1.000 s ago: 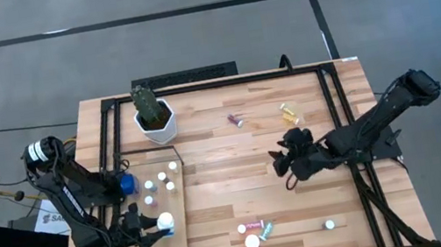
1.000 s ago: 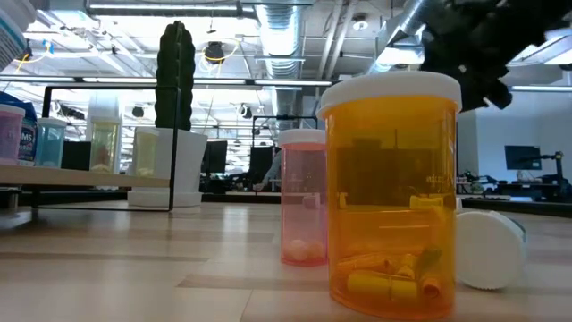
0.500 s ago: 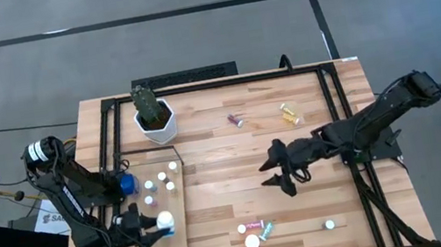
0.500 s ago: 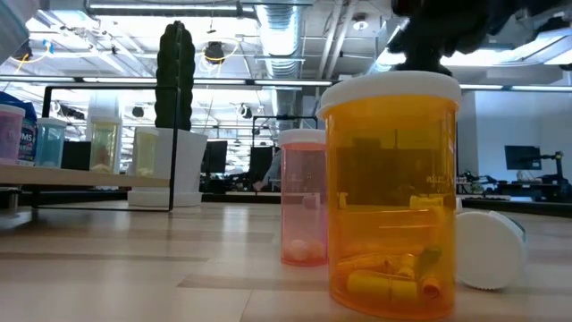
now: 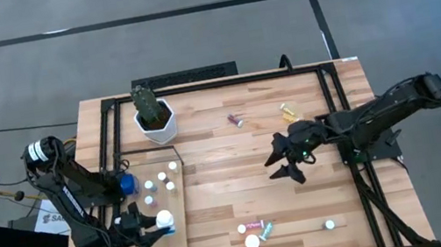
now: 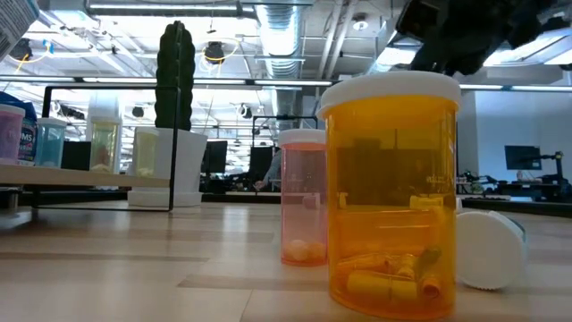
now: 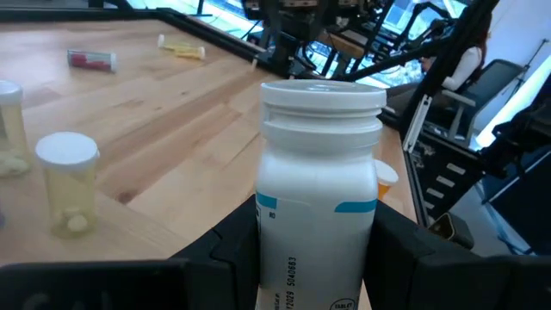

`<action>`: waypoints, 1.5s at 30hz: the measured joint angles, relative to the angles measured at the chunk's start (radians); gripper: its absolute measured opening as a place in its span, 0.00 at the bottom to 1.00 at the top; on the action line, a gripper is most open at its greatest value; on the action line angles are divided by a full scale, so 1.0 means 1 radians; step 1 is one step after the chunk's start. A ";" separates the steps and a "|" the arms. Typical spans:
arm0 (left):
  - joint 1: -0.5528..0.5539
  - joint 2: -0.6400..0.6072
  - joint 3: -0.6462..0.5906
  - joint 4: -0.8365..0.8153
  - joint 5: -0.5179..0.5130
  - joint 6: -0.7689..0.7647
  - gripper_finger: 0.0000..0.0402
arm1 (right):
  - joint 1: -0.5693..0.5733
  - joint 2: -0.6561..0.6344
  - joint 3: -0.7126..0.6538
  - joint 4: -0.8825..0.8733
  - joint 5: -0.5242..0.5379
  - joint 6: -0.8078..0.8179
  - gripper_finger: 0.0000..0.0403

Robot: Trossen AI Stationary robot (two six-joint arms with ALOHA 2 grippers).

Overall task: Pick and place medicine bottles onto shelf by color
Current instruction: Put the white pill bottle on the shelf

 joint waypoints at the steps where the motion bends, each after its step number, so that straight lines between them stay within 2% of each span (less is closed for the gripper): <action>1: 0.000 0.000 0.000 0.004 0.000 0.000 0.33 | -0.013 -0.017 -0.018 0.006 -0.007 -0.004 0.66; 9: 0.005 0.000 0.000 0.029 -0.015 0.019 0.33 | -0.087 -0.216 -0.165 0.037 -0.034 -0.072 0.66; 12: 0.017 0.000 0.000 0.029 -0.014 0.019 0.33 | -0.093 -0.268 -0.250 0.159 -0.032 -0.078 0.66; 16: 0.041 0.000 0.000 0.029 -0.015 0.024 0.33 | -0.088 -0.287 -0.360 0.358 -0.032 -0.084 0.66; 22: 0.082 0.000 0.000 0.029 -0.014 0.023 0.33 | -0.099 -0.286 -0.462 0.463 -0.032 -0.086 0.66; 31: 0.133 0.000 0.000 0.058 -0.014 0.022 0.33 | -0.132 -0.286 -0.535 0.473 -0.031 -0.109 0.66; 45: 0.170 0.000 0.001 0.081 -0.011 0.019 0.33 | -0.151 -0.286 -0.586 0.412 -0.052 0.015 0.66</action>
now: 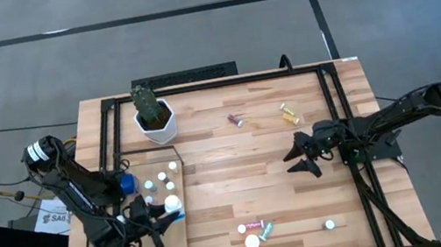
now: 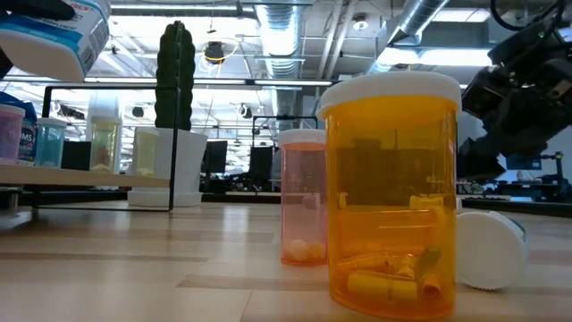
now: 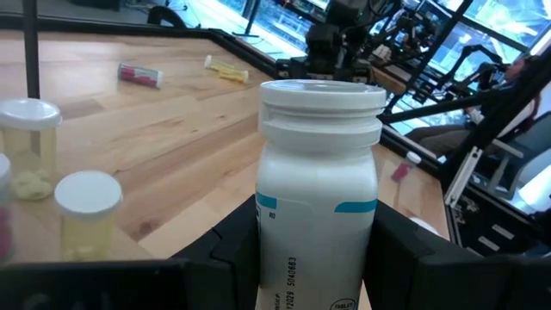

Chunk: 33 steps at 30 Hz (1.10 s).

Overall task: Pick and place medicine bottles onto shelf by color
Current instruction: Put the white pill bottle on the shelf

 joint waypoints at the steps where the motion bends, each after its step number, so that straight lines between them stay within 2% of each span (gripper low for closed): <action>1: 0.002 0.000 0.000 0.000 0.000 0.000 0.33 | 0.000 0.000 0.000 -0.007 0.000 0.022 0.66; 5: 0.006 0.000 0.000 0.000 0.005 0.019 0.33 | 0.001 0.001 0.000 -0.028 0.000 0.089 0.66; 14: -0.016 0.000 0.000 0.000 0.030 0.170 0.33 | 0.001 0.001 0.000 -0.029 0.000 0.091 0.66; 18: -0.052 0.000 0.000 -0.001 0.090 0.255 0.33 | 0.001 0.001 0.000 -0.029 0.000 0.091 0.66; 23: -0.123 0.000 0.000 -0.006 0.081 0.343 0.33 | 0.001 0.001 0.000 -0.029 0.000 0.090 0.66; 27: -0.190 0.000 0.000 -0.025 0.079 0.353 0.33 | 0.001 0.001 0.000 -0.029 0.000 0.090 0.66; 33: -0.270 0.000 0.001 -0.130 0.042 0.261 0.33 | 0.001 0.001 0.000 -0.029 0.000 0.090 0.66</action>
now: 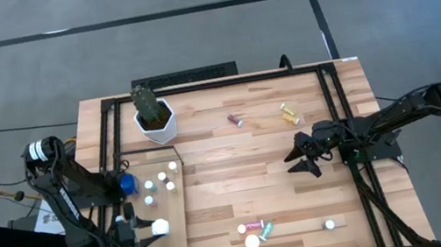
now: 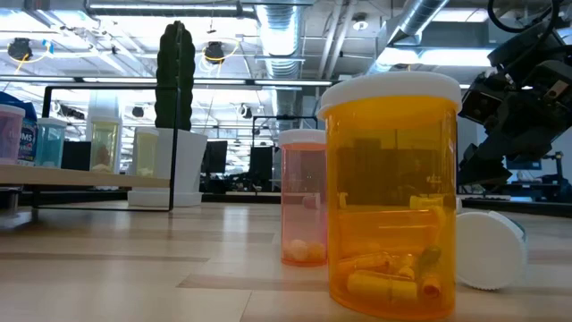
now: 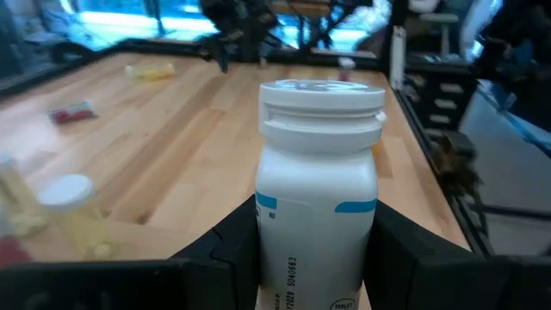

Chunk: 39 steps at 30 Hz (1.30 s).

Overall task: Pick and place medicine bottles onto shelf by color
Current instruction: Put the white pill bottle on the shelf

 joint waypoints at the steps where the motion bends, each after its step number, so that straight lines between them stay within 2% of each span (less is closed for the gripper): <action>1: -0.006 0.000 0.000 -0.028 -0.011 -0.029 0.33 | 0.000 0.000 0.000 0.000 0.000 0.000 0.66; 5: -0.009 -0.001 0.001 -0.107 -0.001 -0.121 0.33 | 0.000 0.000 0.000 0.002 0.000 0.000 0.66; 12: -0.004 -0.001 -0.015 -0.108 0.039 -0.144 0.33 | 0.000 0.000 0.000 0.001 0.000 0.000 0.66; 24: 0.122 0.000 -0.029 -0.118 0.141 -0.163 0.33 | 0.000 0.000 0.000 0.002 0.000 0.000 0.66; 32: 0.172 0.000 -0.069 -0.016 0.155 -0.187 0.33 | 0.000 0.000 0.000 0.002 0.000 0.000 0.66; 39: 0.175 0.000 -0.070 0.032 0.216 -0.173 0.33 | 0.000 0.000 0.000 0.002 0.000 0.000 0.66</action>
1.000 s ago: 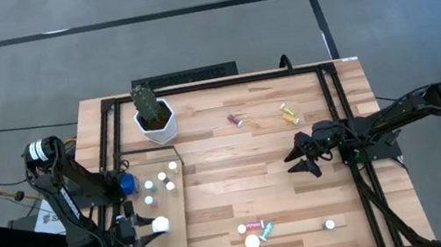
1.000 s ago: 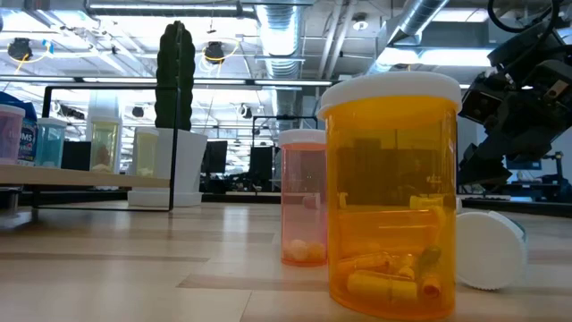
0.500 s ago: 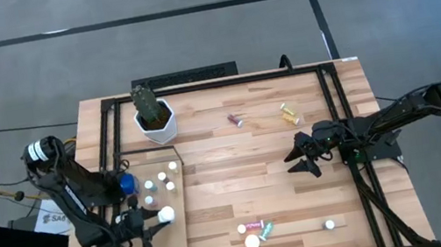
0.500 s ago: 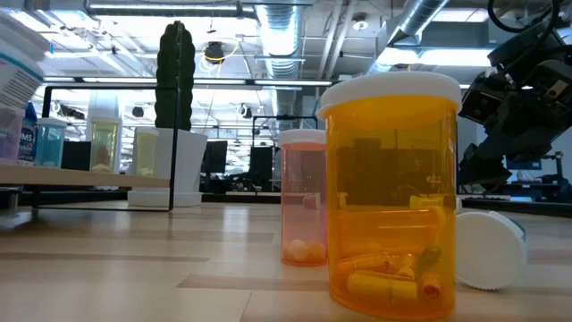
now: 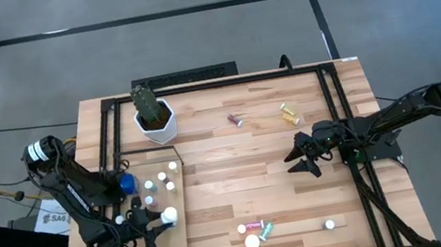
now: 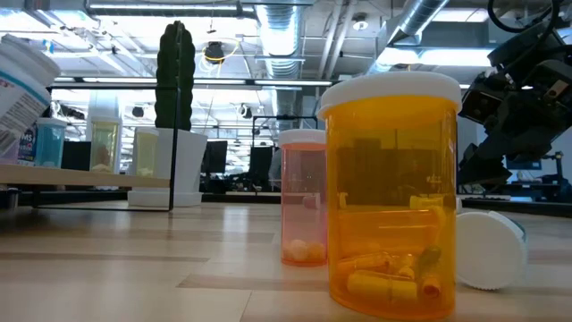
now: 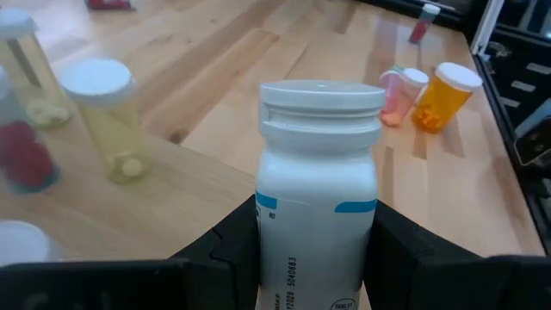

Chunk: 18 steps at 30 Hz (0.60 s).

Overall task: Pick and place medicine bottles onto shelf by color
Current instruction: Put the white pill bottle on the shelf

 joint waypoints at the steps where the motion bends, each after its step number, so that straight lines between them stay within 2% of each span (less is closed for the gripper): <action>1: 0.000 0.000 0.000 0.001 0.008 0.000 0.33 | 0.000 0.000 0.000 0.000 0.000 0.000 0.66; 18: 0.001 0.000 -0.010 0.020 0.032 0.055 0.33 | 0.000 0.000 0.000 0.000 0.000 0.000 0.66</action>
